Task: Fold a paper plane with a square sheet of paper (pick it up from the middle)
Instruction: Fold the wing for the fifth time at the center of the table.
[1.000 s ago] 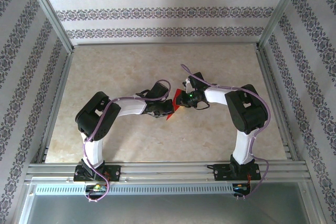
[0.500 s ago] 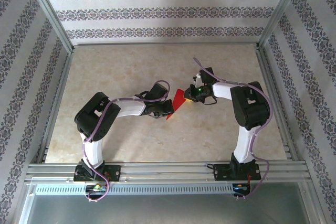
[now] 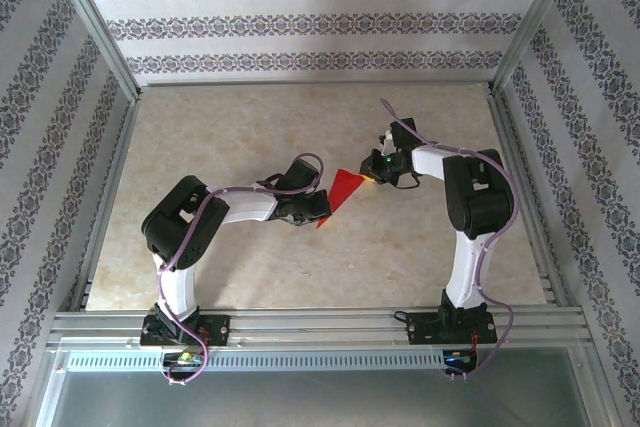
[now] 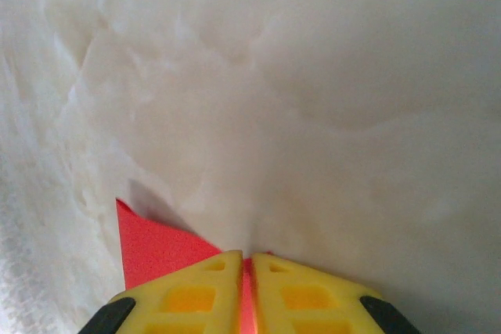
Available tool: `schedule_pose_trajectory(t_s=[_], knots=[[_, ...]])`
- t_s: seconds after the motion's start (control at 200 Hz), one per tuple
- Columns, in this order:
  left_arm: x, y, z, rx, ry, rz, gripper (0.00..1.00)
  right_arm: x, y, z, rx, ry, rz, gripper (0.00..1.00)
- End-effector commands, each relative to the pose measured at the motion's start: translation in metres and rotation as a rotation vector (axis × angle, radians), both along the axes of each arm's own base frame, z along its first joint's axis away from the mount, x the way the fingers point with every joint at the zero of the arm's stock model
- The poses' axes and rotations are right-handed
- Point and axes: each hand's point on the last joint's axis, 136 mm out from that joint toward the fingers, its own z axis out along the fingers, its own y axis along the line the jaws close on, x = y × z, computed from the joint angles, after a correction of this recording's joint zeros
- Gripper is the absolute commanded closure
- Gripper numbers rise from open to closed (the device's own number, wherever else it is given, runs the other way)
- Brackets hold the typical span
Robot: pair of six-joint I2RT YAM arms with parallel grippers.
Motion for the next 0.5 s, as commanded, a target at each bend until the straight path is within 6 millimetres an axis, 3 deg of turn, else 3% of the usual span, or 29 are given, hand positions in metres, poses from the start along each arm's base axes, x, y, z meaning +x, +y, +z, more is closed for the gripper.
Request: schedule_pose_trajectory(t_s=[0.0, 0.19, 0.375, 0.495], knots=[[-0.037, 0.035, -0.042, 0.138, 0.175, 0.016, 1.0, 0.026, -0.034, 0.003, -0.097, -0.055, -0.101, 0.84], [-0.024, 0.021, -0.022, 0.094, 0.118, -0.015, 0.98, 0.027, -0.037, 0.054, -0.102, -0.172, -0.109, 0.83], [0.007, -0.003, 0.052, -0.031, -0.047, -0.04, 0.84, 0.006, -0.04, 0.089, -0.144, -0.251, -0.112, 0.79], [0.02, 0.003, 0.09, -0.071, -0.139, -0.011, 0.73, -0.013, -0.036, 0.093, -0.155, -0.223, -0.09, 0.77]])
